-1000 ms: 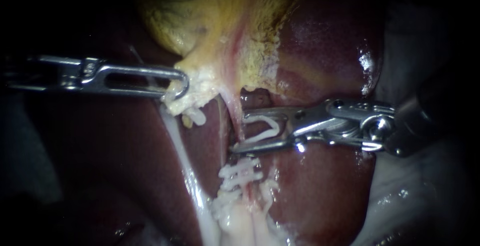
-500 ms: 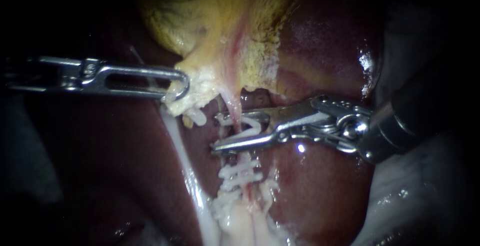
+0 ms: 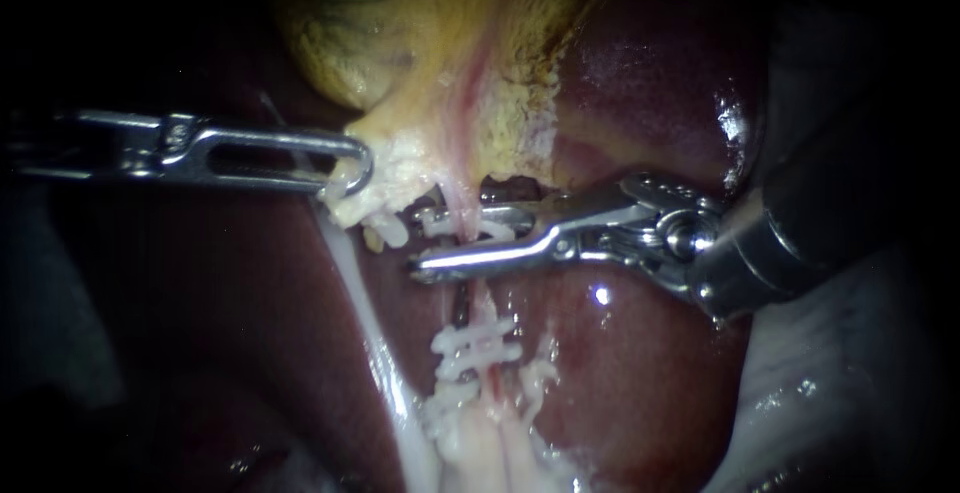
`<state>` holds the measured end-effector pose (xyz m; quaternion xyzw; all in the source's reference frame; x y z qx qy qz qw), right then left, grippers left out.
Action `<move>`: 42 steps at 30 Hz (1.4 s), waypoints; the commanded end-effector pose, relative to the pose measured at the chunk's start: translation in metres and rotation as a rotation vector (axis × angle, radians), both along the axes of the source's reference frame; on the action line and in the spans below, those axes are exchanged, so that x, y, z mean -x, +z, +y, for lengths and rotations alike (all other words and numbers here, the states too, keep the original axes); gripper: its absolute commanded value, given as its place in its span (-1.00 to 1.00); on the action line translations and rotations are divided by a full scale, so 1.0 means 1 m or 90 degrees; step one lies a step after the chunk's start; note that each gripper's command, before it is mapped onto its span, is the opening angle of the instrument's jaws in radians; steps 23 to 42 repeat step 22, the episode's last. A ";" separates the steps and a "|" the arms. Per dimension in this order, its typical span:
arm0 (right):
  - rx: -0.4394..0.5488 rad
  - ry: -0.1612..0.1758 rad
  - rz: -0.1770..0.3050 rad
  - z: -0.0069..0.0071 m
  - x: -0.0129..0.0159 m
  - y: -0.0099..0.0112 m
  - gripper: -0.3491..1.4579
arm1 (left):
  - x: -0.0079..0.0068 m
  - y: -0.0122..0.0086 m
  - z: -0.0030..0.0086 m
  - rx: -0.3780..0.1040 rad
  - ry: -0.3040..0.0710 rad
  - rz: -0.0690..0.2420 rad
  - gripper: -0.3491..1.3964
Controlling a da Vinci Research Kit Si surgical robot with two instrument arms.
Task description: Clipping third clip right tube
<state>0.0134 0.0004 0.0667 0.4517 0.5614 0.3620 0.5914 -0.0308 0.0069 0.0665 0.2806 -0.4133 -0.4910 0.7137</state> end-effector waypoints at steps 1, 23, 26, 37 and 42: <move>-0.016 0.002 -0.019 0.0001 0.0003 -0.0001 -0.96 | 0.0000 0.0000 0.0000 0.000 0.000 0.000 -1.00; -0.019 -0.028 -0.056 0.0007 0.0010 -0.0009 -1.00 | 0.0000 0.0002 -0.0001 0.001 0.000 0.000 -1.00; -0.019 -0.028 -0.056 0.0007 0.0010 -0.0009 -1.00 | 0.0000 0.0002 -0.0001 0.001 0.000 0.000 -1.00; -0.019 -0.028 -0.056 0.0007 0.0010 -0.0009 -1.00 | 0.0000 0.0002 -0.0001 0.001 0.000 0.000 -1.00; -0.019 -0.028 -0.056 0.0007 0.0010 -0.0009 -1.00 | 0.0000 0.0002 -0.0001 0.001 0.000 0.000 -1.00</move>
